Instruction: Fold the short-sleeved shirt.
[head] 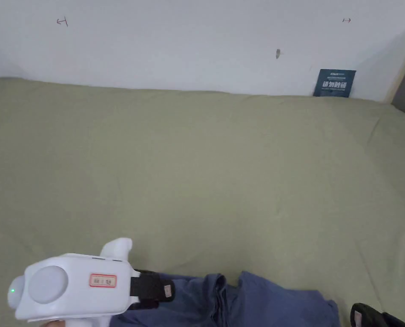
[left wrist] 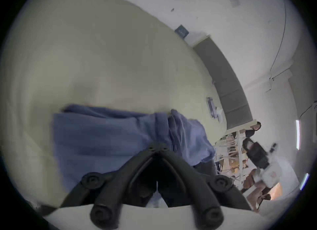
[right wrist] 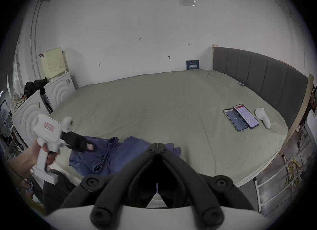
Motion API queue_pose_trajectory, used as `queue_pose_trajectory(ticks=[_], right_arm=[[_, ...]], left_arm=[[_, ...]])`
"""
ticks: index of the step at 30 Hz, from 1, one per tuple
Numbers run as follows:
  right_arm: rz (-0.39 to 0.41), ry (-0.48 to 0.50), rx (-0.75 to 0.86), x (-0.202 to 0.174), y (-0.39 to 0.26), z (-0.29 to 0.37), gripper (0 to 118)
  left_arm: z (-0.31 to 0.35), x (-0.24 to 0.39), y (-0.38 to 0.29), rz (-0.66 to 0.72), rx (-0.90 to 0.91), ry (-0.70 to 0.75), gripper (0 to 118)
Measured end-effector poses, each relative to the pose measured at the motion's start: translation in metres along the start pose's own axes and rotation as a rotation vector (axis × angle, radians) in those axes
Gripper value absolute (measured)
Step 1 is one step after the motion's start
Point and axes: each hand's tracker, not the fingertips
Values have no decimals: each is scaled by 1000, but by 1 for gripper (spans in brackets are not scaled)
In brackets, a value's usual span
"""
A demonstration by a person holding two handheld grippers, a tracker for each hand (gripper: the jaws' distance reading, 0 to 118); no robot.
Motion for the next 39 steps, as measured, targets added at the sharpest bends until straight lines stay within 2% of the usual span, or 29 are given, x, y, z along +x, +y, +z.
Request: queue_pose_trajectory(ticks=[3, 5, 8, 9, 10, 11, 12, 14, 17, 18, 19, 20, 21, 22, 23, 24, 26, 29, 31, 34, 37, 39], right_arm=[[17, 21, -10, -10, 0, -6, 0], [25, 36, -17, -16, -1, -10, 0], [33, 46, -27, -23, -2, -14, 0], [34, 49, -32, -26, -2, -16, 0], [33, 51, -38, -27, -2, -17, 0], [32, 56, -44, -28, -3, -17, 0], [32, 61, -50, -28, -3, -17, 0], [36, 62, -59, -28, -4, -17, 0], [48, 48, -68, -28, -6, -17, 0], [46, 44, -70, -27, -6, -16, 0], [44, 41, -70, -26, -6, -16, 0], [42, 35, -71, -25, -6, -15, 0], [39, 31, -72, -24, -6, -15, 0], [38, 27, -74, -23, -6, -15, 0], [36, 24, -75, -23, -7, -15, 0], [35, 22, -78, -22, -7, -13, 0], [41, 20, -76, -22, -7, -9, 0], [54, 21, -69, -21, -5, -6, 0], [54, 25, -59, -21, -3, -7, 0], [46, 46, -44, -23, 0, -8, 0], [53, 76, -35, -29, 0, -11, 0], [59, 95, -35, -32, 0, -14, 0]], left_arm=[[35, -33, 4, 5, 26, 126, 0], [40, -59, 8, 57, -8, 179, 0], [37, -76, 5, 84, -19, 139, 4], [33, -80, 5, 98, -29, 94, 36], [29, -83, 4, 115, -21, 53, 79], [21, -87, 6, 138, -48, 12, 111], [10, -87, 3, 186, -80, -27, 114], [-4, -92, 4, 217, -104, -72, 114], [-26, -107, 10, 182, -114, -138, 114], [-30, -107, 12, 198, -112, -164, 110], [-32, -107, 13, 217, -112, -181, 96], [-33, -106, 12, 237, -117, -222, 76], [-36, -106, 13, 230, -132, -205, 61], [-39, -106, 12, 216, -147, -152, 61], [-45, -105, 10, 193, -172, -94, 13], [-43, -105, 10, 186, -169, -33, 14], [-33, -105, 12, 240, -153, -121, 14], [-5, -99, 11, 235, -97, -99, 14], [20, -102, 13, 208, -38, -13, 14], [80, -114, 7, 237, 32, 55, 14], [137, -113, 3, 219, 94, 230, 14], [154, -99, 4, 188, 101, 317, 14]])
